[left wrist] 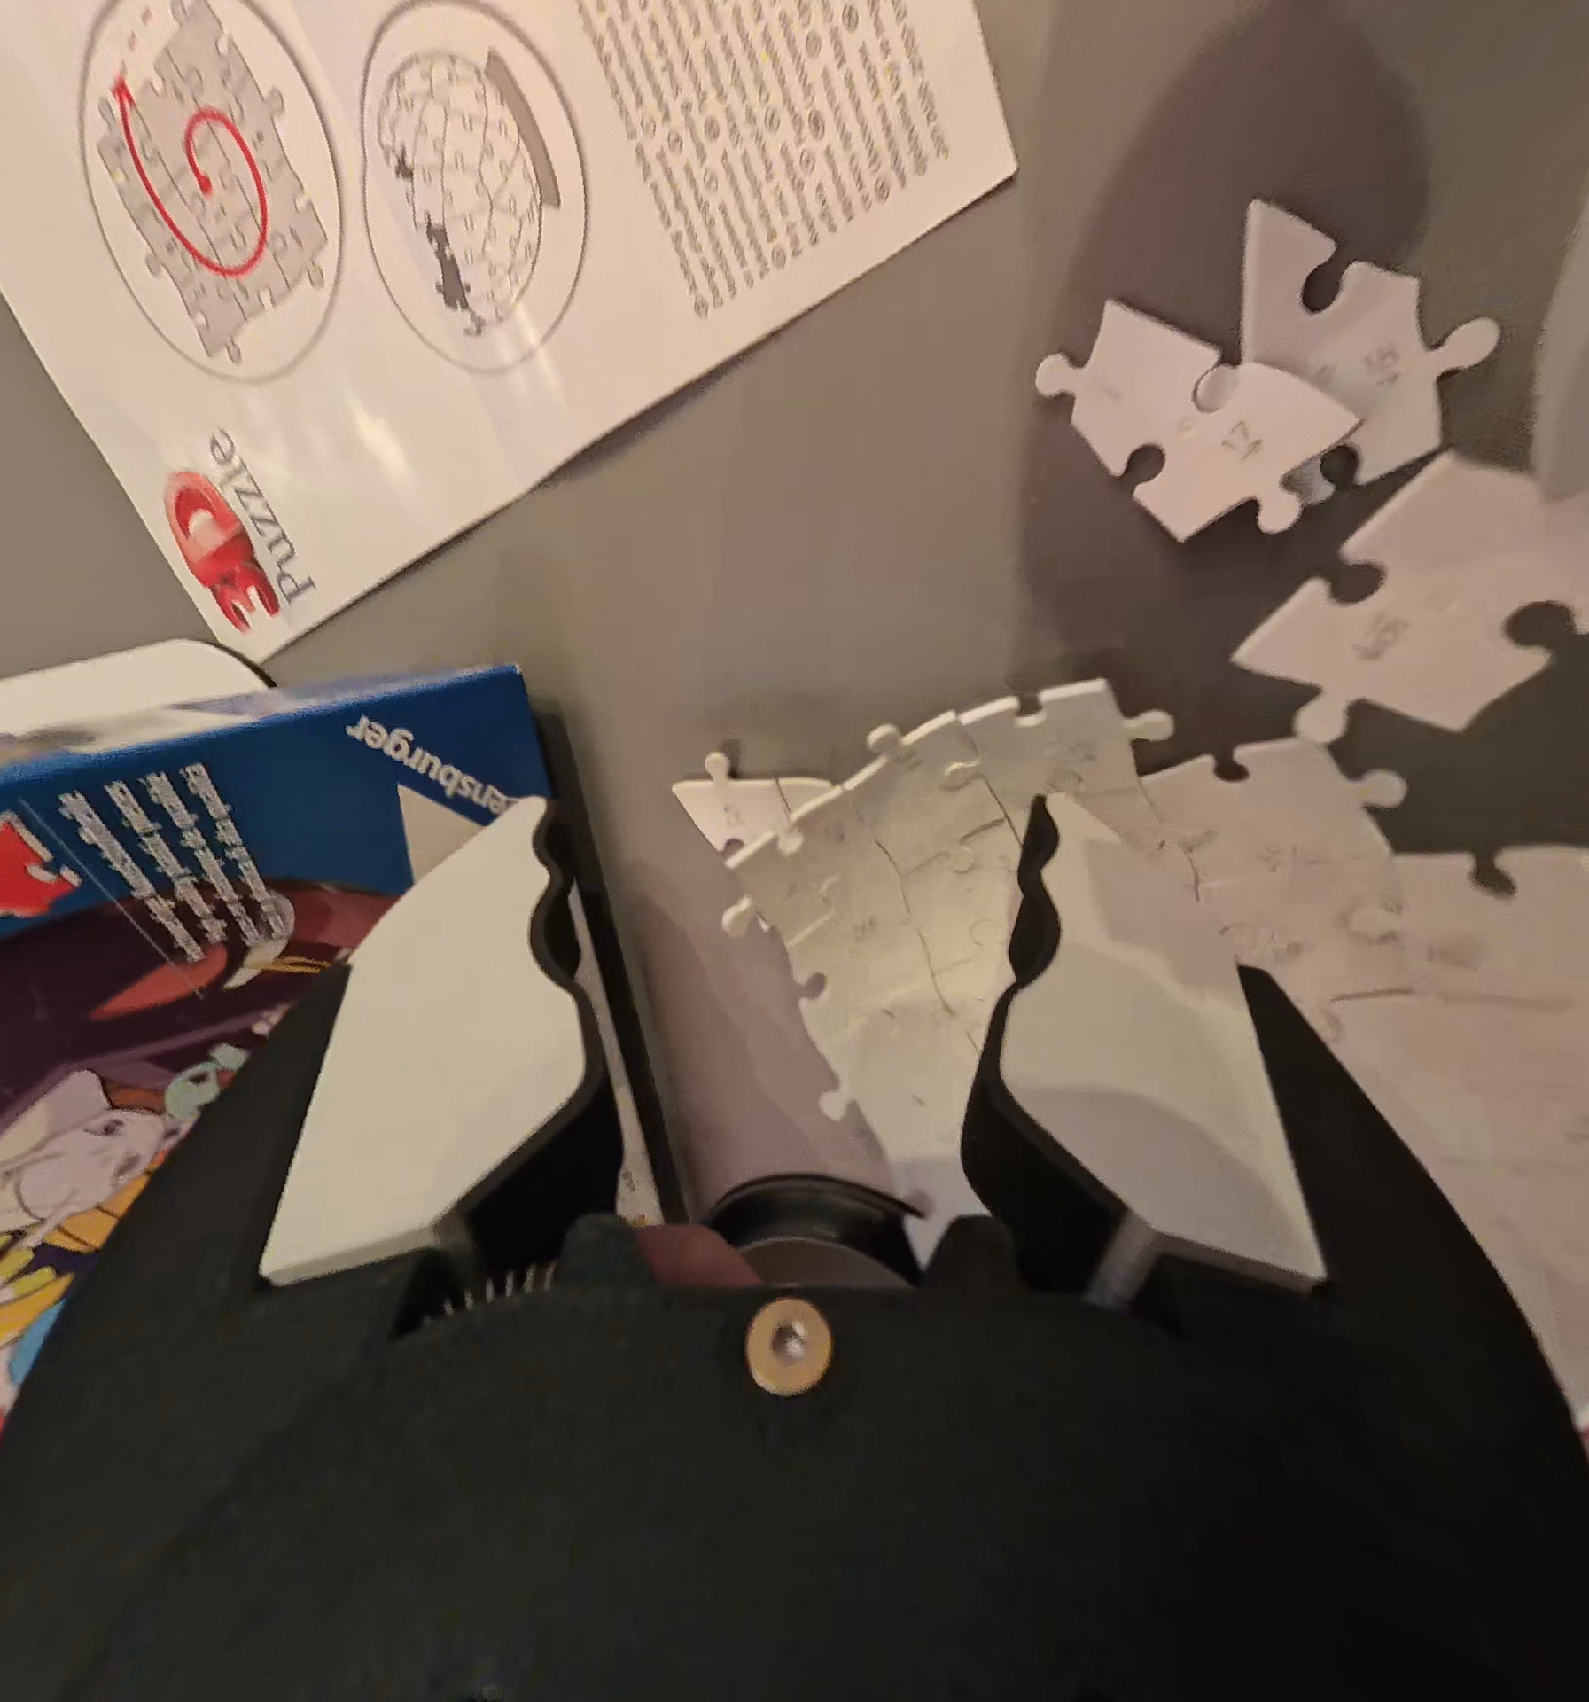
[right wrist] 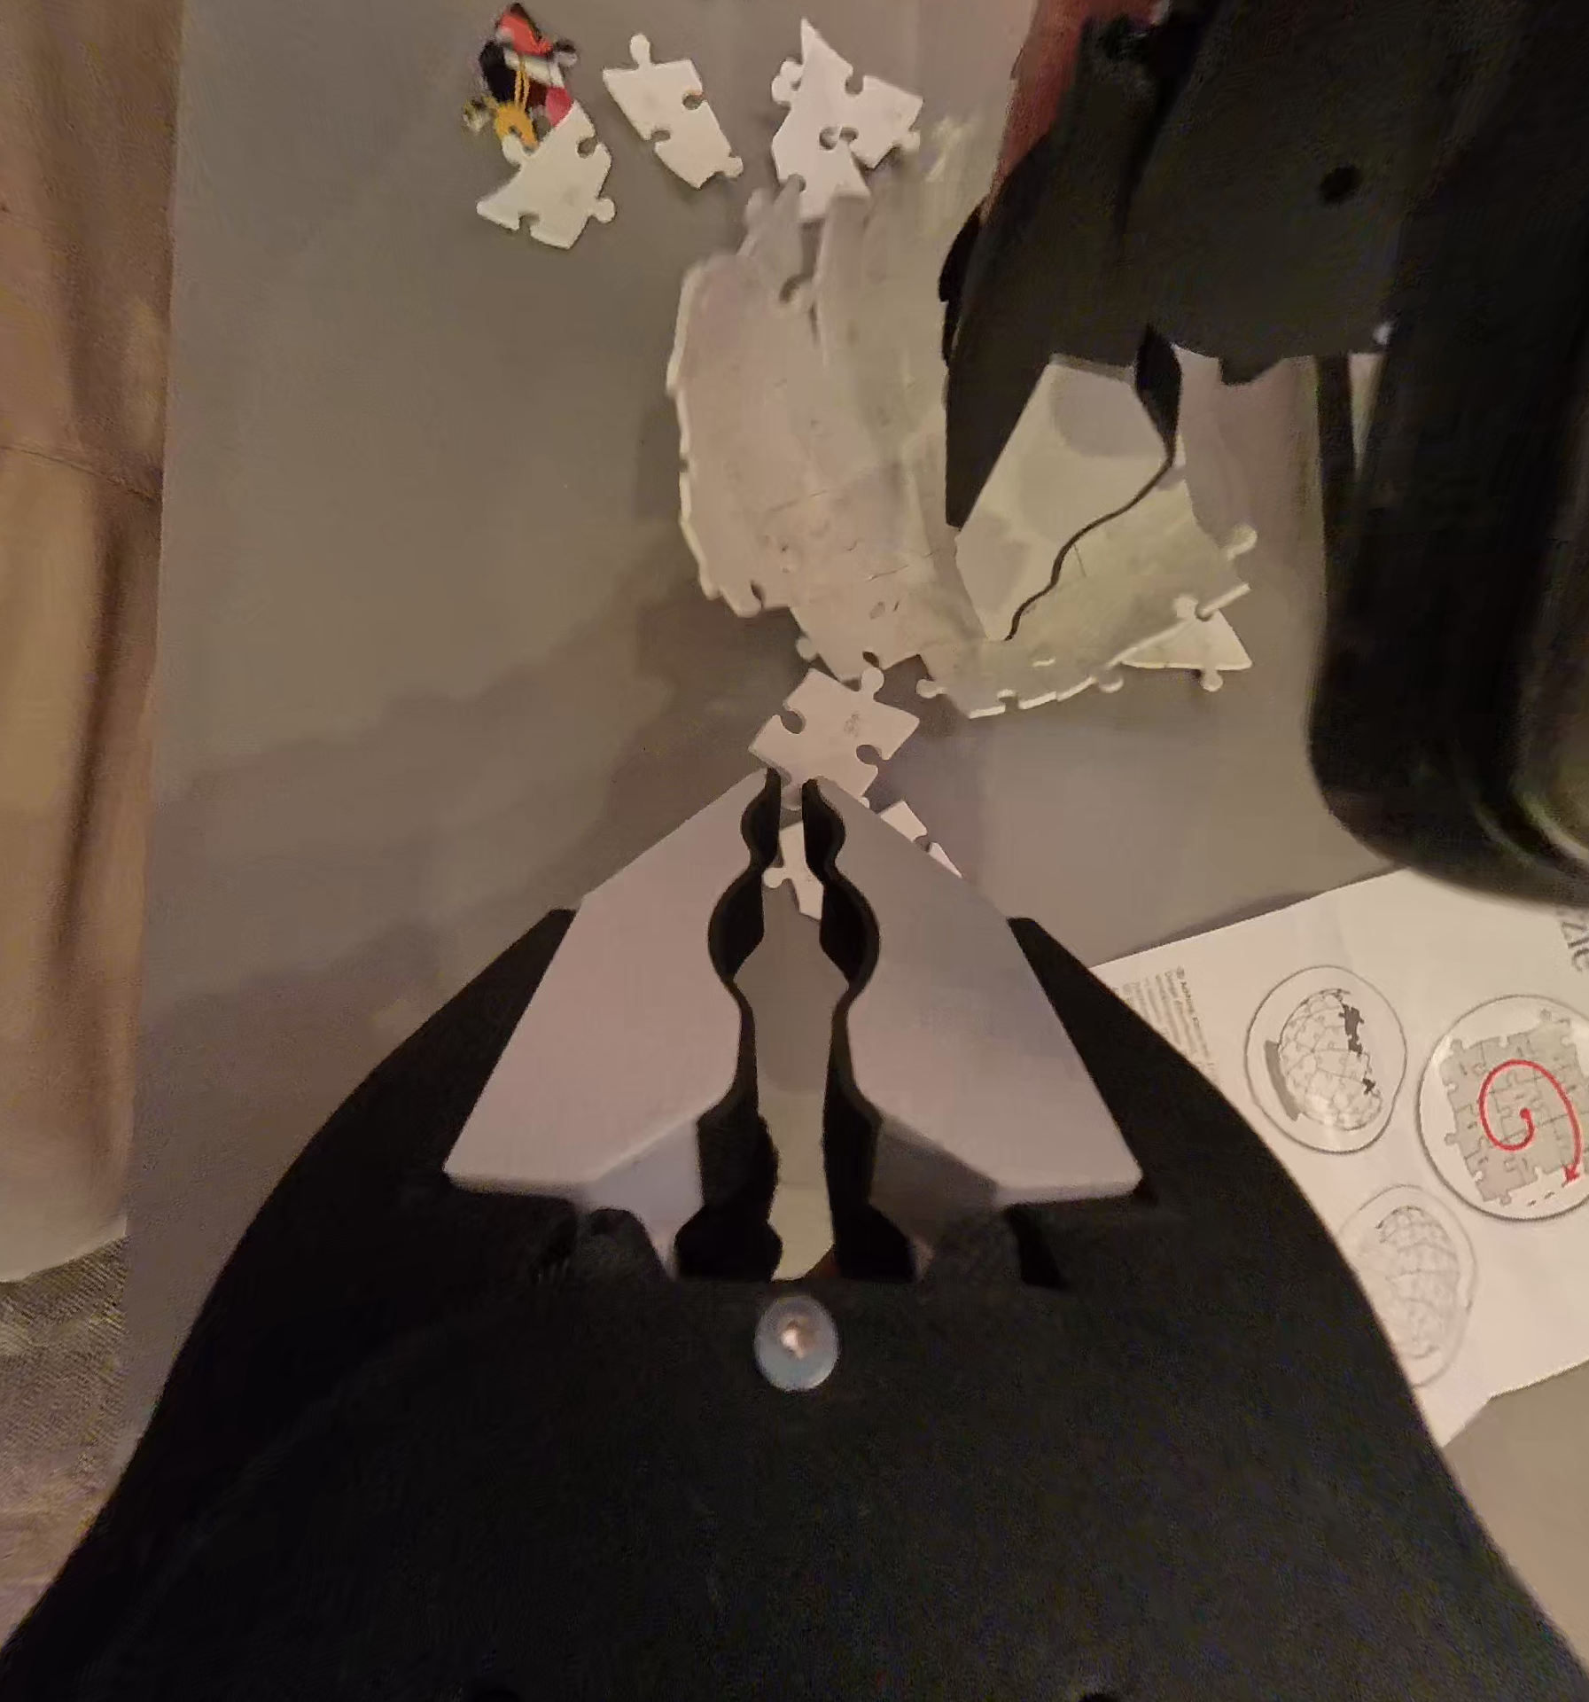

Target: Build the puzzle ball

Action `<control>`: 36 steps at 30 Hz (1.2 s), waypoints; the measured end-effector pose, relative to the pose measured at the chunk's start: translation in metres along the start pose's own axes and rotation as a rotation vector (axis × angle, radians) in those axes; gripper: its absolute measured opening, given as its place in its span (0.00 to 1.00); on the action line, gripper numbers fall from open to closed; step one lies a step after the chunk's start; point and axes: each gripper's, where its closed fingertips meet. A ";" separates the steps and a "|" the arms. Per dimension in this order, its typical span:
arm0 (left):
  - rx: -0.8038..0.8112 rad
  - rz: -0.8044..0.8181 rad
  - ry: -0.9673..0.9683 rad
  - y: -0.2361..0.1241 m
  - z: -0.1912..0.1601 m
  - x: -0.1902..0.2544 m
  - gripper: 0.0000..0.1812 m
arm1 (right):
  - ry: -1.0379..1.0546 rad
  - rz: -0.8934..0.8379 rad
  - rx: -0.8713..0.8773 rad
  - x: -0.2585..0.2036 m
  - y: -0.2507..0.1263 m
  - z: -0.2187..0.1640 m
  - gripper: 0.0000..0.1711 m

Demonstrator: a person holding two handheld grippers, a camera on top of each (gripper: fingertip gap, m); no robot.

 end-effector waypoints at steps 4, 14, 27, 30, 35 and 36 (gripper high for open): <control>-0.002 0.042 0.043 -0.002 0.003 -0.004 0.52 | -0.102 -0.027 -0.031 -0.001 0.011 -0.002 0.01; -0.022 0.140 0.073 -0.008 0.005 -0.008 0.56 | -0.330 -0.131 -0.101 -0.005 0.017 0.007 0.01; 0.011 0.306 -0.080 -0.049 -0.018 -0.024 0.54 | -0.387 -0.203 -0.126 -0.004 0.010 0.003 0.01; 0.111 0.325 -0.335 -0.081 -0.034 -0.004 0.51 | -0.348 -0.193 -0.088 -0.003 0.005 0.006 0.01; 0.162 0.288 -0.840 -0.088 -0.081 0.059 0.51 | -0.312 -0.184 -0.043 0.001 -0.001 0.008 0.02; 0.232 0.238 -0.968 -0.082 -0.080 0.073 0.49 | -0.301 -0.181 -0.030 0.002 -0.002 0.009 0.02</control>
Point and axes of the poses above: each gripper's, where its closed fingertips meet, y out along the fingers, z out of its top, x = y × z across the jaws, and after that the axes turned 10 degrees about y, right-handed
